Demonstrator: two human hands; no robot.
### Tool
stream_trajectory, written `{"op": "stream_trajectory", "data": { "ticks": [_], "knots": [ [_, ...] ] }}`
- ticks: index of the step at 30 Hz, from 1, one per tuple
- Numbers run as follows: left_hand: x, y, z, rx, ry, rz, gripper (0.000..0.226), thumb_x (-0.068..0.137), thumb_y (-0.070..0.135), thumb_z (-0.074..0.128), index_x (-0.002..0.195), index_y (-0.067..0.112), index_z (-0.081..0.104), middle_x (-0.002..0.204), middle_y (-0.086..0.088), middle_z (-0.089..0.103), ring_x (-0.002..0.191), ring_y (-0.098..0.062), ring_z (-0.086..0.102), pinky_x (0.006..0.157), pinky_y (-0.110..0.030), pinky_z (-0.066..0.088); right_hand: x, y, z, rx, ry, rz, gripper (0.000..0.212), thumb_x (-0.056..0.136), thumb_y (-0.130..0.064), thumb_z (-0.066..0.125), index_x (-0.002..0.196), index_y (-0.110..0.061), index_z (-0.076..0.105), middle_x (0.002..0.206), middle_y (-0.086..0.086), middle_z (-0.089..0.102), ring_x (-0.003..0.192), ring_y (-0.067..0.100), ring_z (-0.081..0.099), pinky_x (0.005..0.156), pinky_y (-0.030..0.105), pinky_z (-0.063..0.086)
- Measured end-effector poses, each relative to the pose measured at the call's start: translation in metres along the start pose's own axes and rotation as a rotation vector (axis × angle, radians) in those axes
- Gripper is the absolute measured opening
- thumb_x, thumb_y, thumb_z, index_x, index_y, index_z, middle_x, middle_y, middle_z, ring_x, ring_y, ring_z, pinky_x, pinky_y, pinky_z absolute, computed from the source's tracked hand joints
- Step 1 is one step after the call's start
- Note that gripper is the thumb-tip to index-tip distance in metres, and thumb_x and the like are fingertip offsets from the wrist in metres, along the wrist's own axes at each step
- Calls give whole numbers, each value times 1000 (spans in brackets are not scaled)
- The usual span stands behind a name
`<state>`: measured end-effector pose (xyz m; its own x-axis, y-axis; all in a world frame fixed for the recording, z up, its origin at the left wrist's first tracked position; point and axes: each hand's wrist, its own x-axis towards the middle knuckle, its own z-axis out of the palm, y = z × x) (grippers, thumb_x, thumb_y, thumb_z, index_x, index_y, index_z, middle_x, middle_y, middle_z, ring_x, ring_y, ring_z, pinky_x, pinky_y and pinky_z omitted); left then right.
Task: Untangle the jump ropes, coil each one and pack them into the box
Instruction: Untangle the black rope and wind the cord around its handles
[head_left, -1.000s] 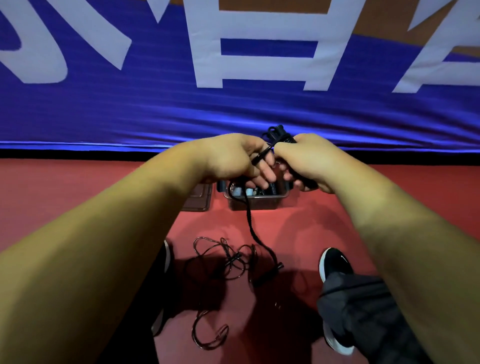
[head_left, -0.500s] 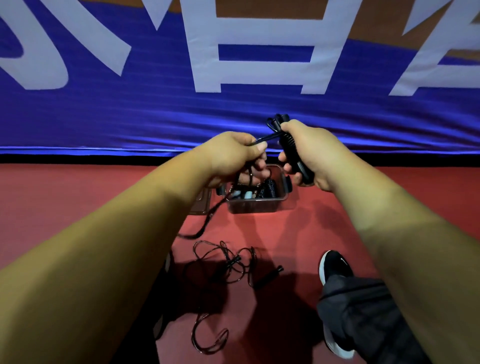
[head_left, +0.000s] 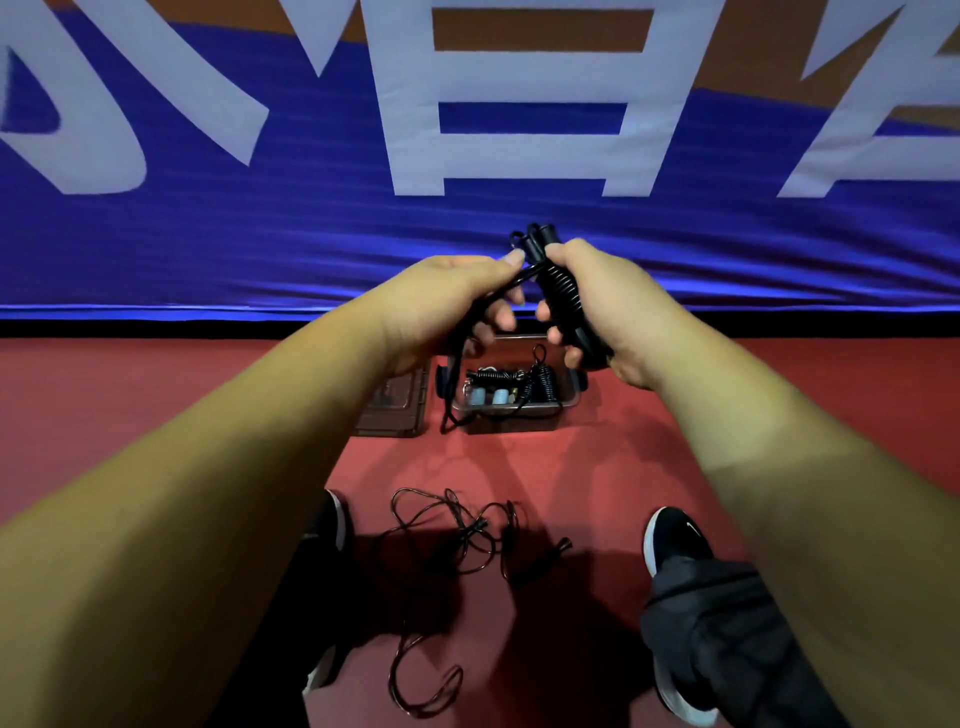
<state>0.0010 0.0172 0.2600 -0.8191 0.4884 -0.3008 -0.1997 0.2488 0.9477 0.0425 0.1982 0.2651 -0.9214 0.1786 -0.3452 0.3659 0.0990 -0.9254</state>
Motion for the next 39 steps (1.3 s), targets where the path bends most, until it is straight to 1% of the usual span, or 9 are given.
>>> {"op": "stream_trajectory", "data": {
  "ticks": [5,10,13,15,18,28,33,37,39],
  "knots": [
    [-4,0,3,-146,-81,-73,31,109,37,51,110,10,67,92,-6,75,57,-15,56,64,-34,56,0,3,3,-140,-88,-113,27,102,-49,56,93,-27,68,78,0,69,62,21,59,53,31,42],
    [0,-9,-2,-139,-65,2,28,108,37,53,97,15,67,68,2,49,51,-11,25,53,-28,26,0,5,3,-158,-141,-63,42,105,-60,51,95,-25,71,77,-1,67,61,19,57,52,27,39],
    [1,-9,-3,-115,-68,-13,25,108,34,54,97,15,67,68,3,49,50,-10,24,53,-27,22,4,7,3,-81,-143,23,60,108,-64,39,93,-20,78,77,4,69,57,20,58,50,26,40],
    [2,-9,-2,-111,-64,-22,23,108,30,55,97,14,67,71,3,54,50,-9,29,52,-26,23,4,7,2,-57,-180,56,50,107,-54,43,92,-19,76,79,6,67,57,20,57,51,25,37],
    [3,-10,-3,-90,-43,-110,21,107,32,55,95,21,68,76,8,60,53,-6,37,55,-25,29,7,10,1,-336,-149,-77,21,93,-39,58,102,-21,64,81,1,68,58,17,60,48,28,40],
    [3,-11,-7,-38,-41,-279,16,105,28,55,94,20,63,68,10,50,52,-7,30,55,-24,29,10,30,4,-918,-11,-297,20,91,-32,63,104,-27,49,89,-1,63,78,24,63,71,38,52],
    [-1,-11,-7,340,146,-82,11,96,29,70,96,21,78,58,16,60,46,-10,50,45,-19,36,10,38,9,-1109,-60,-292,22,91,-37,62,106,-30,48,97,-2,63,88,30,63,75,42,55],
    [0,-16,-2,715,136,121,20,96,25,71,108,38,80,94,13,79,86,-7,72,78,-22,56,13,43,11,-1162,-90,-266,21,93,-41,63,101,-31,46,89,-7,53,90,29,61,72,39,50],
    [3,-19,0,843,157,154,23,97,29,68,107,47,78,97,18,78,88,-6,71,81,-27,56,15,45,12,-1153,-103,-250,21,92,-41,64,96,-31,45,88,-7,53,89,29,61,74,40,52]
  ]
}}
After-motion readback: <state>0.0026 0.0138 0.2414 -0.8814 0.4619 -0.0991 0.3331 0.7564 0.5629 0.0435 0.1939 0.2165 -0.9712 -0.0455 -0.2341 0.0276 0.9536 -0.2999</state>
